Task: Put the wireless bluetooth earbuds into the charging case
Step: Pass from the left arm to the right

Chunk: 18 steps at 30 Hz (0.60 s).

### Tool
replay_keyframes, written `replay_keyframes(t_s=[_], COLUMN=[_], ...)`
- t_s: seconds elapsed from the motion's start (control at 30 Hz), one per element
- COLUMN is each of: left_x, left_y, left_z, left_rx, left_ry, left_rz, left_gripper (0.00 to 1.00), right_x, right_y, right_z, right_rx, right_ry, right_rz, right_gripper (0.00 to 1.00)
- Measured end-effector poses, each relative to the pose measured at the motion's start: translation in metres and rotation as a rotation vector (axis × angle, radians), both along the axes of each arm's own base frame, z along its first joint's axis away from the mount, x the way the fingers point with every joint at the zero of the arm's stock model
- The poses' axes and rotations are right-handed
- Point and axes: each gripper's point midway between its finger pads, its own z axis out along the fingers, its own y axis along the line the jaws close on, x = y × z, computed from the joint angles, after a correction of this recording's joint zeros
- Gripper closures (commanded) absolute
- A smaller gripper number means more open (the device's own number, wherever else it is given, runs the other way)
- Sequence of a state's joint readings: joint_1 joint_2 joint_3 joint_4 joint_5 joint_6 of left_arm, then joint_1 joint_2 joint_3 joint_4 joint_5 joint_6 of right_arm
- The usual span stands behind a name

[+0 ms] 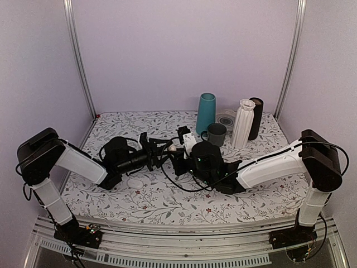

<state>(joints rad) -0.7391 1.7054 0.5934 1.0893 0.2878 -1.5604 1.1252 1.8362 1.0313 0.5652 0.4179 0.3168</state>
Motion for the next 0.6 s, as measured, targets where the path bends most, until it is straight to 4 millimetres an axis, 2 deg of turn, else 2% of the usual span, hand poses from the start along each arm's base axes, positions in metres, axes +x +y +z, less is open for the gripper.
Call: replay_keyframes(t_s=[0.3, 0.47, 0.6], left_x=[-0.001, -0.007, -0.008], left_y=[0.000, 0.002, 0.008], left_z=[-0.001, 0.003, 0.013], left_rx=[0.001, 0.018, 0.031], left_ry=[-0.017, -0.075, -0.147], left_rz=[-0.007, -0.038, -0.052], left_gripper=[0.33, 0.24, 0.22], right_x=[-0.001, -0.001, 0.000], right_y=[0.000, -0.007, -0.020], right_z=[-0.001, 0.008, 0.027], right_rx=[-0.011, -0.010, 0.015], right_ry=[0.005, 0.018, 0.027], right_rz=[0.007, 0.019, 0.035], right_gripper=[0.96, 0.96, 0.96])
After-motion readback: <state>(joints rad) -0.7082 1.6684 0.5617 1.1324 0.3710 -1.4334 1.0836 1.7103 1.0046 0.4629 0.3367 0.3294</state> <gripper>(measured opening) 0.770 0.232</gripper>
